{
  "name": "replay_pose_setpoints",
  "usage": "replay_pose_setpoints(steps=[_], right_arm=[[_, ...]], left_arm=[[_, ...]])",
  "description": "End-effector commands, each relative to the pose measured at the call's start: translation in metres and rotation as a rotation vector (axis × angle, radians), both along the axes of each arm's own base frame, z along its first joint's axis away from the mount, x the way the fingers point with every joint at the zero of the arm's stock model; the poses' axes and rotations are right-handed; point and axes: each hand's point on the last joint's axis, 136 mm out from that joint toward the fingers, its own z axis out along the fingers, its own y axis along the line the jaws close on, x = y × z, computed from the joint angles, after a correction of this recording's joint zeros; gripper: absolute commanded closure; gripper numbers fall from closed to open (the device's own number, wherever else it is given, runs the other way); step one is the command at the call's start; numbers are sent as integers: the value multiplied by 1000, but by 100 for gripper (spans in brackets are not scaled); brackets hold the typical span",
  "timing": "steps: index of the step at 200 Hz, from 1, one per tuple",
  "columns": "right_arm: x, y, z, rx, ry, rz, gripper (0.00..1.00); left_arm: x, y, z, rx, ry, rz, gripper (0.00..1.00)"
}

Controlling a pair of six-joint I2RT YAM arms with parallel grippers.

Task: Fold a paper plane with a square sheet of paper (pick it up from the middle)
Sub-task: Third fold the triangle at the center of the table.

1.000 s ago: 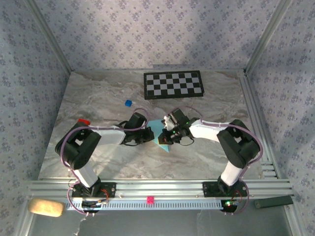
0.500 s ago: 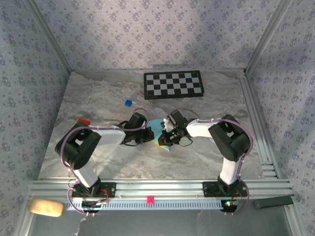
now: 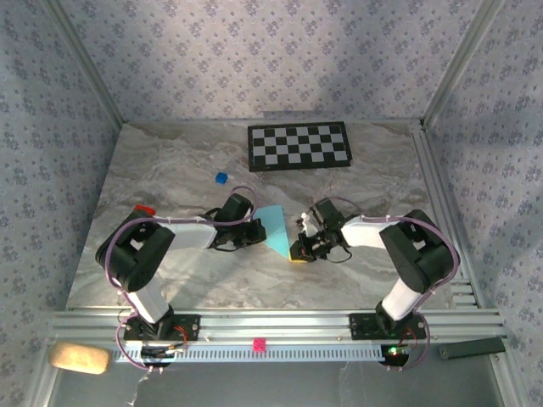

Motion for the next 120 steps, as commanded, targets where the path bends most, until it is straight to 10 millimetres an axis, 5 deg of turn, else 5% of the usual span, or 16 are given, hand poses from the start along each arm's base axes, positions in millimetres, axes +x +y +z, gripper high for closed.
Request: replay_pose_setpoints(steps=[1, 65, 120], right_arm=[[-8, -13, 4, -11, 11, -8, 94], [36, -27, 31, -109, -184, -126, 81], [57, -5, 31, -128, -215, -86, 67]], left_arm=[[-12, 19, -27, 92, 73, 15, 93], [-14, 7, -5, 32, 42, 97, 91], [-4, 16, 33, 53, -77, 153, 67]])
